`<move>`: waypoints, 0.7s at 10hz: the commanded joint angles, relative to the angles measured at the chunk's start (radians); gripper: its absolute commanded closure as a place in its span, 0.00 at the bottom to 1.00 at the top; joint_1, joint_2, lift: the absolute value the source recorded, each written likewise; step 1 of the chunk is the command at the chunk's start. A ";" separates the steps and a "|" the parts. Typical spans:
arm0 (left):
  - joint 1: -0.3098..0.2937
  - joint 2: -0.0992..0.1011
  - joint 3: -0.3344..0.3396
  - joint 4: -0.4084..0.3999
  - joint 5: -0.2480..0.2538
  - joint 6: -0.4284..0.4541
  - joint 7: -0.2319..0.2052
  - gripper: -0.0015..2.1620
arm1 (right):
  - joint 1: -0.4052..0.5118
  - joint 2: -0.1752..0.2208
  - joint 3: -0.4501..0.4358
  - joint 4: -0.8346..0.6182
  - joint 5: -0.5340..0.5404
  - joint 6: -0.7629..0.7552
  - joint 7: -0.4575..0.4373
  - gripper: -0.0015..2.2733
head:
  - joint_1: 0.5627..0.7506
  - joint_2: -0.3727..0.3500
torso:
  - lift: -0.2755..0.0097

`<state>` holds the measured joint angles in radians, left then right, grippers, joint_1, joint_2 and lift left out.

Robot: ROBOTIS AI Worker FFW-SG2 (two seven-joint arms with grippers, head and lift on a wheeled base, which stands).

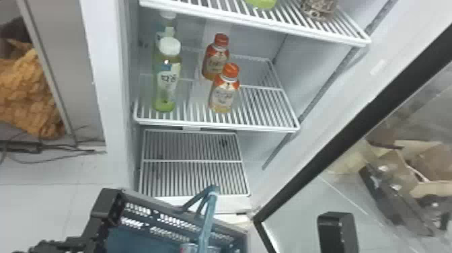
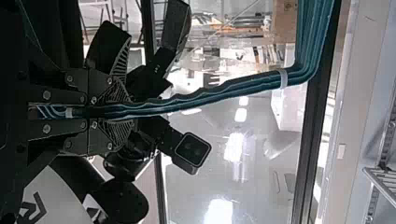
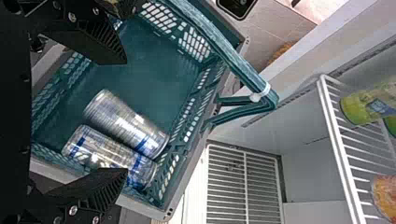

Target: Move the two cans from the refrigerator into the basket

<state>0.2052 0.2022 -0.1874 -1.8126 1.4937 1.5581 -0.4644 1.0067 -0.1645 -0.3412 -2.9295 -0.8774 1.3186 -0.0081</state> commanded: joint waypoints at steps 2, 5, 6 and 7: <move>0.001 -0.001 0.000 0.000 0.002 0.013 0.000 0.56 | 0.002 0.005 0.000 -0.009 0.052 -0.099 0.010 0.07 | 0.70 0.03 | 0.03; 0.003 -0.003 0.000 0.000 0.002 0.013 0.000 0.56 | 0.004 0.013 0.000 -0.009 0.144 -0.263 0.010 0.07 | 0.70 0.03 | 0.03; 0.001 -0.003 0.002 0.000 0.002 0.013 0.000 0.56 | 0.004 0.014 0.002 0.000 0.154 -0.300 0.010 0.07 | 0.70 0.03 | 0.03; 0.001 -0.003 0.000 0.000 0.002 0.013 0.000 0.56 | 0.004 0.014 0.000 -0.002 0.168 -0.312 0.008 0.07 | 0.70 0.03 | 0.03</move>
<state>0.2080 0.1994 -0.1860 -1.8125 1.4956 1.5584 -0.4648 1.0117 -0.1506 -0.3402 -2.9310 -0.7179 1.0177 0.0002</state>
